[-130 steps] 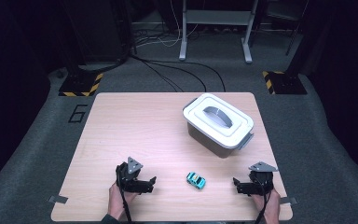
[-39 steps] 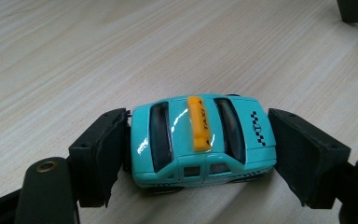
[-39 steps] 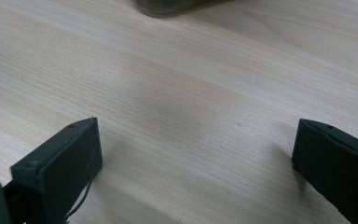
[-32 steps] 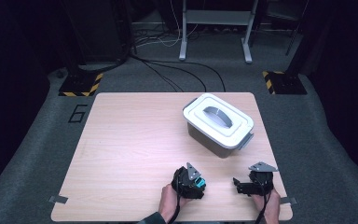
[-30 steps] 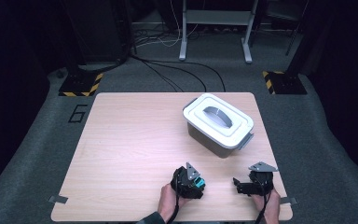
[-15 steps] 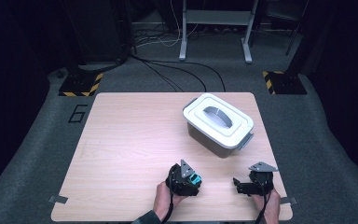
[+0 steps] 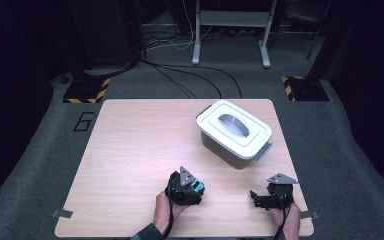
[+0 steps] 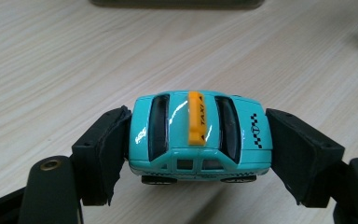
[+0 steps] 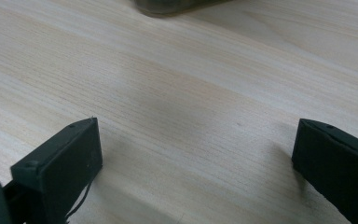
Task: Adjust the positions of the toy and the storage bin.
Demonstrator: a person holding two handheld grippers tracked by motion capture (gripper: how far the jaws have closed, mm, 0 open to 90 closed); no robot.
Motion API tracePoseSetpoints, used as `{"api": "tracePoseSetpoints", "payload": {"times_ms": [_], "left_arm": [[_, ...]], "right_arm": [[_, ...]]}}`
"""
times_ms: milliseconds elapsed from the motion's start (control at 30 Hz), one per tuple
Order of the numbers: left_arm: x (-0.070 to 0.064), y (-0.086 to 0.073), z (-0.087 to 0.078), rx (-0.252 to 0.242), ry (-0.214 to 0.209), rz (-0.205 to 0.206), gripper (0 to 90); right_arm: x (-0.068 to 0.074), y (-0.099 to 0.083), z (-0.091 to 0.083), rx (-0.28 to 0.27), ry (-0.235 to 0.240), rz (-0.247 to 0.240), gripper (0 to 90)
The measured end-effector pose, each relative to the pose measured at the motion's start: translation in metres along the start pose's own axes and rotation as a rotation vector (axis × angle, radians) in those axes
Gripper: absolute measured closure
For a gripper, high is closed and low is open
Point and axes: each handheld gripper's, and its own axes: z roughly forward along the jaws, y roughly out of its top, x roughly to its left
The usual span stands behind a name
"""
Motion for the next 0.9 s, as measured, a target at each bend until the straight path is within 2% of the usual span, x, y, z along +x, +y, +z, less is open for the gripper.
{"api": "tracePoseSetpoints", "payload": {"times_ms": [467,900], "left_arm": [[0.031,-0.009,-0.018,-0.001,0.068,-0.027,24.5],[0.061,-0.019,-0.032,-0.009,0.13,-0.078,24.5]], "right_arm": [[0.001,0.0,0.0,-0.002,0.001,0.012,0.9],[0.001,0.0,0.0,-0.002,0.001,0.011,0.9]]}}
